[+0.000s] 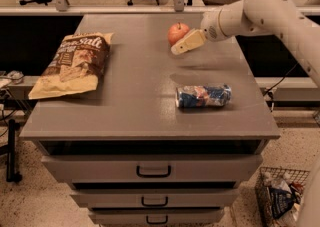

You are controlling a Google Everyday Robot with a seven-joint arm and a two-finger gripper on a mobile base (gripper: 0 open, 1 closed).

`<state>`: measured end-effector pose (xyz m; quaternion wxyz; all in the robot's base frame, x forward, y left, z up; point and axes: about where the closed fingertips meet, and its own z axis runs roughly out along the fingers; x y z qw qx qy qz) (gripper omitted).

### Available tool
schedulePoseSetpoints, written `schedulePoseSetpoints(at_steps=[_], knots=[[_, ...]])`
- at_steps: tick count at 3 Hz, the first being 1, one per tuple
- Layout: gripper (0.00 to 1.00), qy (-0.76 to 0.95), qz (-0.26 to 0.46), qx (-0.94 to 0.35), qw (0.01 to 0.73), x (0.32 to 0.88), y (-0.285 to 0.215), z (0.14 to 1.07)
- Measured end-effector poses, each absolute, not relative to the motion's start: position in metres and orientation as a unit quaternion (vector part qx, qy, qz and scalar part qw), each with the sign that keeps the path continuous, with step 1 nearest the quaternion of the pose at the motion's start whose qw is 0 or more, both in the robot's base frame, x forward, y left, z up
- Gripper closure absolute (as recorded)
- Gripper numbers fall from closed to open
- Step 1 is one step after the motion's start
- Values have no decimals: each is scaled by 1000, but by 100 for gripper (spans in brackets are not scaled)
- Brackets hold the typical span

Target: Pick apple

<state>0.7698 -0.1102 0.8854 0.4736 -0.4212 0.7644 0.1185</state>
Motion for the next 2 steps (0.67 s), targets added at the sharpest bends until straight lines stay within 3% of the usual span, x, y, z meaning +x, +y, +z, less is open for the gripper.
schedulePoseSetpoints(at_steps=[1,2], knots=[[0,762,116,-402,494,793,-102,877],[17,765,126,-384,501,806,-100,866]])
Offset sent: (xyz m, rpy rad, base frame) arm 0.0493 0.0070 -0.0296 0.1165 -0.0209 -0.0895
